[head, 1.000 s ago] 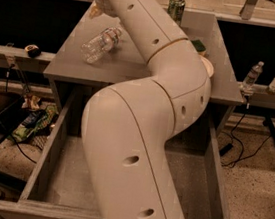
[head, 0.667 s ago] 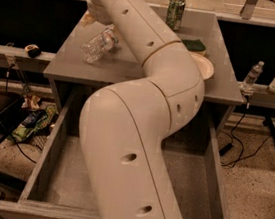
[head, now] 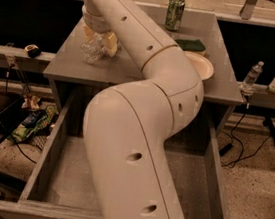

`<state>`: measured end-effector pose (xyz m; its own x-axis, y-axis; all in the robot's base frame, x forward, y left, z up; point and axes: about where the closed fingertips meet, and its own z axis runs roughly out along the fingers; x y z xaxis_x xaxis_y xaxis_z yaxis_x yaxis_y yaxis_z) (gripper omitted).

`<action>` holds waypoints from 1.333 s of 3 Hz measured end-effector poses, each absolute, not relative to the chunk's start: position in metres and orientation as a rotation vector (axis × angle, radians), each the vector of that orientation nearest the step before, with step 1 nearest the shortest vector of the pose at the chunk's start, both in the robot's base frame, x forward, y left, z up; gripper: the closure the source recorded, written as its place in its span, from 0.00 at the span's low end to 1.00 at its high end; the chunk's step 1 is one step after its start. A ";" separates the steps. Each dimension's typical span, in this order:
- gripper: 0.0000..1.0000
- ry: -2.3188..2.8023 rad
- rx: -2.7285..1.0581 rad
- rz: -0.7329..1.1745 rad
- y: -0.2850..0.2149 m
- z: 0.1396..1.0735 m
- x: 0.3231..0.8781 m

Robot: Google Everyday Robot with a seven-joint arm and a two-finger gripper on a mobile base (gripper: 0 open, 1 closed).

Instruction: Place water bottle into top drawer

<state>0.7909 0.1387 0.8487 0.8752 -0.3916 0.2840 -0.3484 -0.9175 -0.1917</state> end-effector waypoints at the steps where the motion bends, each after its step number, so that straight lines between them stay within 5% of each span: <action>1: 0.64 0.577 -2.911 -0.483 0.139 0.849 0.791; 3: 1.00 0.546 -2.912 -0.490 0.134 0.856 0.791; 4: 1.00 0.514 -2.927 -0.488 0.121 0.880 0.775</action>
Offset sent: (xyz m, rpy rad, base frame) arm 0.0000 0.0000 0.0000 0.0000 0.0000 0.0000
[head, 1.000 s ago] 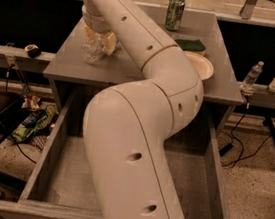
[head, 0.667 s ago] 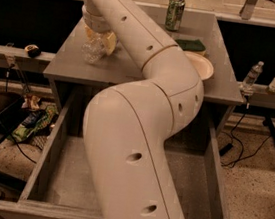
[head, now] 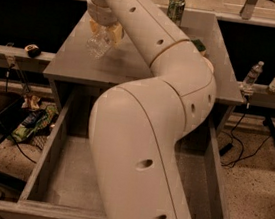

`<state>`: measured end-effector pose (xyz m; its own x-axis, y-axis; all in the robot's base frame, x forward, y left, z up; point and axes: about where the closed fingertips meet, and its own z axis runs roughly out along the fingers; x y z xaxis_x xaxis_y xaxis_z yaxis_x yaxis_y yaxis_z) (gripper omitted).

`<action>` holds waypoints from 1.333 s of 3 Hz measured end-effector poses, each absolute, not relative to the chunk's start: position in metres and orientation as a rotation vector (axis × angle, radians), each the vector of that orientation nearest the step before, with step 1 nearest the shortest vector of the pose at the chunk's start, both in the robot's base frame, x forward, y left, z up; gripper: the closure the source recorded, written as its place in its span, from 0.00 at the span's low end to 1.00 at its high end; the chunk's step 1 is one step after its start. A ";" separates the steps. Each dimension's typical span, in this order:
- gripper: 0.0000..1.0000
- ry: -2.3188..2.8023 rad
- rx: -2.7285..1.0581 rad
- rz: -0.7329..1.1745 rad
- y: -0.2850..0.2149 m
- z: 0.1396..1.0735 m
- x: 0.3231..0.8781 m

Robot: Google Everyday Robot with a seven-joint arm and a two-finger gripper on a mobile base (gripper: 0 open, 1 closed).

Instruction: Place water bottle into top drawer

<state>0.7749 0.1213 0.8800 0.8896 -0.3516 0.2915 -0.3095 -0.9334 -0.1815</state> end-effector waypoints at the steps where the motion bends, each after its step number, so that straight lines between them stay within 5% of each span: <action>1: 1.00 0.548 -2.882 -0.425 0.108 0.917 0.720; 4: 1.00 0.713 -2.398 -0.024 0.138 0.965 0.513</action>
Offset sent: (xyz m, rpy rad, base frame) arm -0.2515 -0.0354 0.0135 0.2451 0.2580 -0.1526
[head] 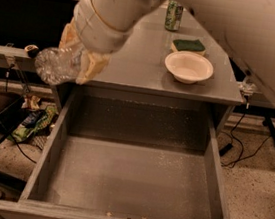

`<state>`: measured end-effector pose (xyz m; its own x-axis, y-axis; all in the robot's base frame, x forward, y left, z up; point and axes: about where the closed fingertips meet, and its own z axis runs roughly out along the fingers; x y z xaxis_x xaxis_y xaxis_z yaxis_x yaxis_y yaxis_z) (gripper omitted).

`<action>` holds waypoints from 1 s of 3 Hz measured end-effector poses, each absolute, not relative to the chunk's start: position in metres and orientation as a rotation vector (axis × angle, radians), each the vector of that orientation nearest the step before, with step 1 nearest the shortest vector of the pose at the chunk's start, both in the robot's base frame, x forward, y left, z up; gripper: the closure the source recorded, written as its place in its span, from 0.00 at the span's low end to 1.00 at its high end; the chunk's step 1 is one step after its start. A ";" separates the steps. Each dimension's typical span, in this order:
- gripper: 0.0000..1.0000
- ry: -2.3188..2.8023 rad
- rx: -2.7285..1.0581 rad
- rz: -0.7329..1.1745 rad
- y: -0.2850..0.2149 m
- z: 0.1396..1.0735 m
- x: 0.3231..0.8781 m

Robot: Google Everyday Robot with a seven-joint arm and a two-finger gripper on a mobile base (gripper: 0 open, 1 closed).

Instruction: Place water bottle into top drawer

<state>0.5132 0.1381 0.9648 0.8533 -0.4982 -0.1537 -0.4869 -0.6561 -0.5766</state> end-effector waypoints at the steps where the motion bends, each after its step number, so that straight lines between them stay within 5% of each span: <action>1: 1.00 0.796 -2.420 0.202 0.141 0.883 0.474; 2: 1.00 0.938 -2.552 0.349 0.130 0.786 0.444; 3: 1.00 1.156 -2.722 0.282 0.097 0.722 0.443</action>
Offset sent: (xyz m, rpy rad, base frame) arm -0.0942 -0.0375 -0.3144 -0.4249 0.5490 -0.1909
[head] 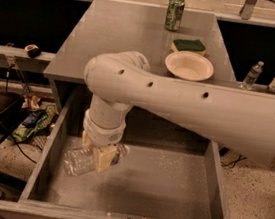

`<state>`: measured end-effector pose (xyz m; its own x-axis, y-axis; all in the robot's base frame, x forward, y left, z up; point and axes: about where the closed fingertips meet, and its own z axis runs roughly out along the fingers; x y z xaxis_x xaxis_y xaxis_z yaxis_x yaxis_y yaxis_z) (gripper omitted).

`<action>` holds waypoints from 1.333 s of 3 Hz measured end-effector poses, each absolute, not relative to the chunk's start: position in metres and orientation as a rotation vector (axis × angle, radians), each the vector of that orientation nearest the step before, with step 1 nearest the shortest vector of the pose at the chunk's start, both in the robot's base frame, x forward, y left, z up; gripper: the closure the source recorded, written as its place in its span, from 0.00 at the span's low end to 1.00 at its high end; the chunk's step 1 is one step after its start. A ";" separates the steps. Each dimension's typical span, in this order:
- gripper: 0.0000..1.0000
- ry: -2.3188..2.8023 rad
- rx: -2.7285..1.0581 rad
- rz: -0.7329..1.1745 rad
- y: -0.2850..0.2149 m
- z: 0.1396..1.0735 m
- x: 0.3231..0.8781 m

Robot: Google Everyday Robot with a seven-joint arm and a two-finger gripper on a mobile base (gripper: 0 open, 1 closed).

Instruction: Place water bottle into top drawer

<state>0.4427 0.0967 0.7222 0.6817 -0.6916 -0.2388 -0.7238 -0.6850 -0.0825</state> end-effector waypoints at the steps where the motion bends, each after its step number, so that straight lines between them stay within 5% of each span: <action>1: 1.00 1.386 -2.826 0.111 0.058 0.693 0.459; 3: 1.00 1.571 -2.856 -0.200 0.052 0.660 0.510; 4: 0.81 1.584 -2.847 -0.220 0.052 0.660 0.513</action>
Offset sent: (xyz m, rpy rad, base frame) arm 0.0844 -0.0808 -0.0583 -0.5362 -0.1590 -0.2282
